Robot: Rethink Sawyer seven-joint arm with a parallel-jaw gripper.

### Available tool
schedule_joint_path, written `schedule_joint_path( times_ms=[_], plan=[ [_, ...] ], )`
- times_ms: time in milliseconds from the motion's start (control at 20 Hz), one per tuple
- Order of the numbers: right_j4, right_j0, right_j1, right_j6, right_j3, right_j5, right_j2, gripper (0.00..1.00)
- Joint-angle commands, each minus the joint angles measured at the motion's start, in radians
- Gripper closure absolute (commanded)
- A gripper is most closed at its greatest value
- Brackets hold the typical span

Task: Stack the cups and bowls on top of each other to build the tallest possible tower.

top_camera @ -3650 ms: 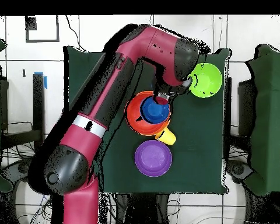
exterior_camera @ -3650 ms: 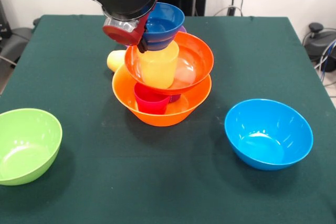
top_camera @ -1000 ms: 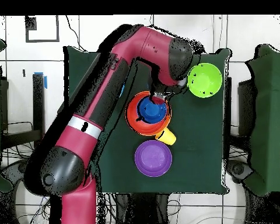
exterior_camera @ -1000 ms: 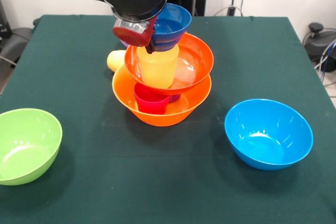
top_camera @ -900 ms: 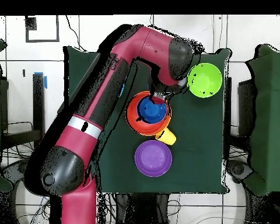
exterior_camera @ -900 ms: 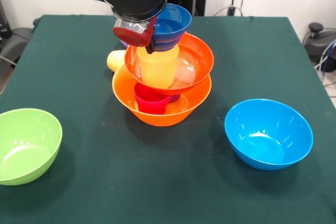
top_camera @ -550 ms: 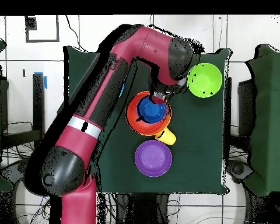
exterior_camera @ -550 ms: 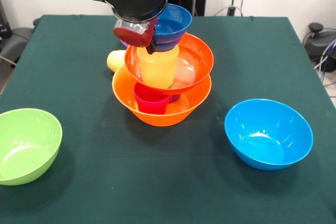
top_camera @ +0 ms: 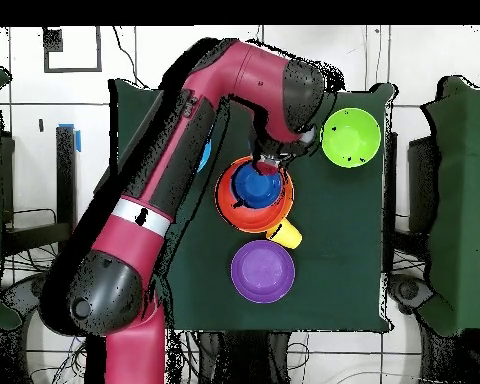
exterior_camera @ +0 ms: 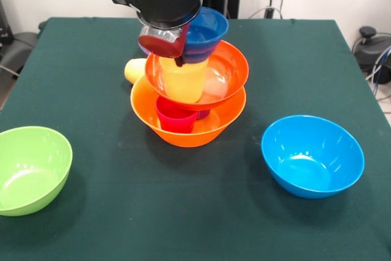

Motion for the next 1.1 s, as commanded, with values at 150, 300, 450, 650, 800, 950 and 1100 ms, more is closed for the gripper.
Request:
schedule_joint_path(
  times_ms=[150,300,450,650,800,950,1100],
  plan=[
    [0.044,0.008,-0.015,0.074,-0.092,0.169,0.047,0.00],
    [0.050,0.010,-0.019,0.054,-0.089,0.188,0.050,0.00],
    [0.051,0.011,-0.019,0.056,-0.087,0.191,0.052,0.00],
    [0.055,0.012,-0.022,0.045,-0.088,0.205,0.057,0.00],
    [0.071,0.017,-0.030,0.045,-0.088,0.209,0.071,0.00],
    [0.077,0.018,-0.030,0.042,-0.082,0.219,0.073,0.00],
    [0.077,0.016,-0.035,0.053,-0.089,0.213,0.065,0.00]
  ],
)
